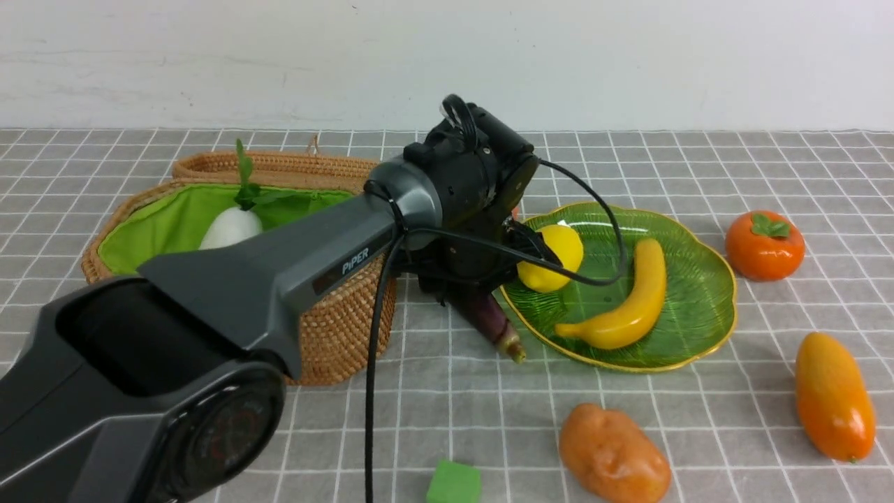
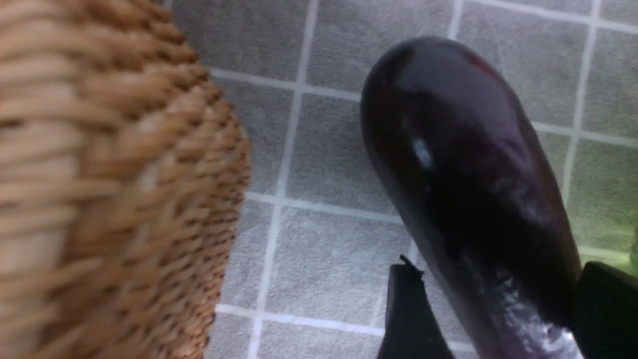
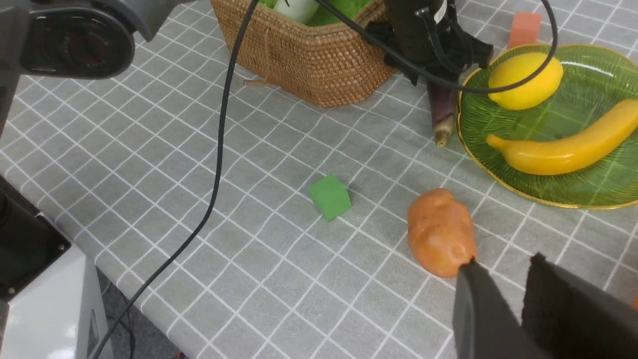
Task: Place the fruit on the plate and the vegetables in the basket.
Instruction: Use the left arm to grab an eggplant and put it into the left basket, then use the right arm to grab a potato and put it into the left basket, then use the right arm to grab a mango and put it into the right plate
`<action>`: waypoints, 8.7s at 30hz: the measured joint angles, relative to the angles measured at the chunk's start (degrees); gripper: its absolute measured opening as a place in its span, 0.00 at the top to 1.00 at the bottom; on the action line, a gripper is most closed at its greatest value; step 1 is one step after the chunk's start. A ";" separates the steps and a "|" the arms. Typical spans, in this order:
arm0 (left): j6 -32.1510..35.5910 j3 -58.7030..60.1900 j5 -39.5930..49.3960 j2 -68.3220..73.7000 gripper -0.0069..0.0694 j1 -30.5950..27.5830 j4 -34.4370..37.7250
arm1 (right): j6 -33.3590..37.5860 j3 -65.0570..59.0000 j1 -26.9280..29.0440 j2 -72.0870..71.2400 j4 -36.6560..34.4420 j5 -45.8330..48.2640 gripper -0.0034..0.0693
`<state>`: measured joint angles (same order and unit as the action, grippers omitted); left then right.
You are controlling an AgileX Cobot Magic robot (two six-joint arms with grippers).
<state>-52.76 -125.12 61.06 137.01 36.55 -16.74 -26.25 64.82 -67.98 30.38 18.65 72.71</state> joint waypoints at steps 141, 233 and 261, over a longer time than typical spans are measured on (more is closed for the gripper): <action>63.82 80.11 -14.35 -105.45 0.93 -2.49 32.21 | 31.88 -4.41 38.46 59.76 -31.37 -23.99 0.03; 76.00 81.24 -19.80 -102.69 0.93 -2.49 46.49 | 15.35 -2.43 69.63 69.41 -18.65 -28.41 0.16; 76.18 81.24 -25.44 -99.54 0.93 -2.49 49.09 | 22.90 17.31 60.65 79.26 -31.24 -30.85 0.06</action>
<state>23.41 -43.88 35.62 37.47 34.06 32.35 -3.35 82.13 -7.34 109.64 -12.59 41.86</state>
